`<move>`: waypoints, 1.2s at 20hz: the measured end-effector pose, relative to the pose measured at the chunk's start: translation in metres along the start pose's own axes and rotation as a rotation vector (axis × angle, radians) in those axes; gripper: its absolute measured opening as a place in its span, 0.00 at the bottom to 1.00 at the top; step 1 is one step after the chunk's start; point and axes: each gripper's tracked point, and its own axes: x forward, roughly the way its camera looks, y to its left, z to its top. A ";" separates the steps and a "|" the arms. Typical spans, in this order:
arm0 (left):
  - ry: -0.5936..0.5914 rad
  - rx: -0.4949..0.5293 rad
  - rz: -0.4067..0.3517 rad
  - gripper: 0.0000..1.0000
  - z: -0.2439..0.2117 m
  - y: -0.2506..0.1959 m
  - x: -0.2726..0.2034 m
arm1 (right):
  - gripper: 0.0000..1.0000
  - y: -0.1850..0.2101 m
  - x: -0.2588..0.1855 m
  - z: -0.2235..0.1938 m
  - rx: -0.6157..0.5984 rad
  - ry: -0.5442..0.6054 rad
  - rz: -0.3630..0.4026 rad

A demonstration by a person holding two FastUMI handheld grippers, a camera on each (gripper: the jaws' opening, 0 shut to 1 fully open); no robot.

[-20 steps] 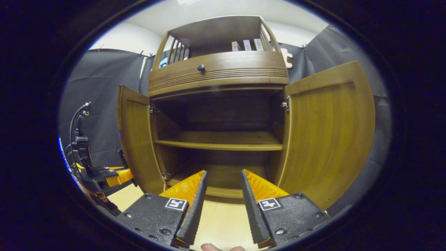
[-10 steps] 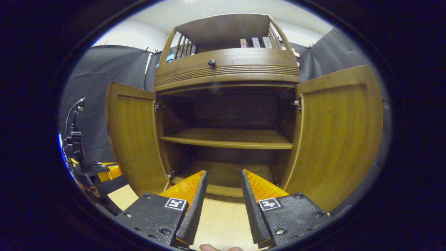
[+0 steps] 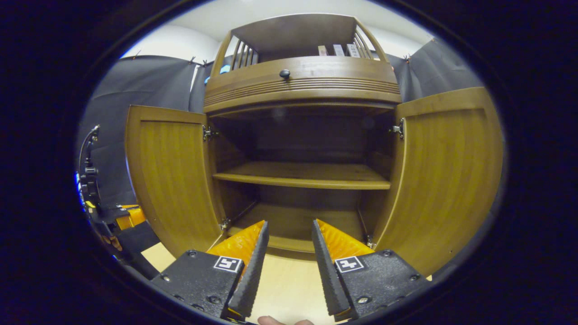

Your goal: Open the right door of the double-door shoe cabinet with the right hand, and open the left door with the left hand.

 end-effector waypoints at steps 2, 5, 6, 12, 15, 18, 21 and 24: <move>-0.003 -0.029 0.020 0.12 0.000 0.015 0.000 | 0.63 0.003 0.001 0.001 0.001 -0.011 -0.003; -0.008 -0.046 0.037 0.12 -0.002 0.030 -0.003 | 0.63 0.002 0.001 0.004 0.008 -0.021 -0.026; -0.014 -0.025 0.049 0.12 -0.002 0.038 -0.003 | 0.63 0.000 0.001 0.003 0.008 -0.020 -0.036; -0.020 -0.005 0.067 0.13 0.000 0.063 -0.016 | 0.63 -0.012 -0.002 0.009 0.017 -0.025 -0.098; -0.067 0.033 0.065 0.13 0.015 0.044 -0.029 | 0.66 -0.014 -0.004 0.016 0.024 -0.039 -0.117; -0.120 0.079 0.059 0.11 0.037 0.021 -0.036 | 0.70 -0.021 -0.009 0.022 0.028 -0.051 -0.132; -0.176 0.099 0.007 0.27 0.057 -0.017 -0.043 | 0.80 -0.029 -0.015 0.026 0.030 -0.058 -0.149; -0.192 0.093 -0.072 0.47 0.072 -0.056 -0.043 | 0.80 -0.038 -0.023 0.031 0.032 -0.068 -0.169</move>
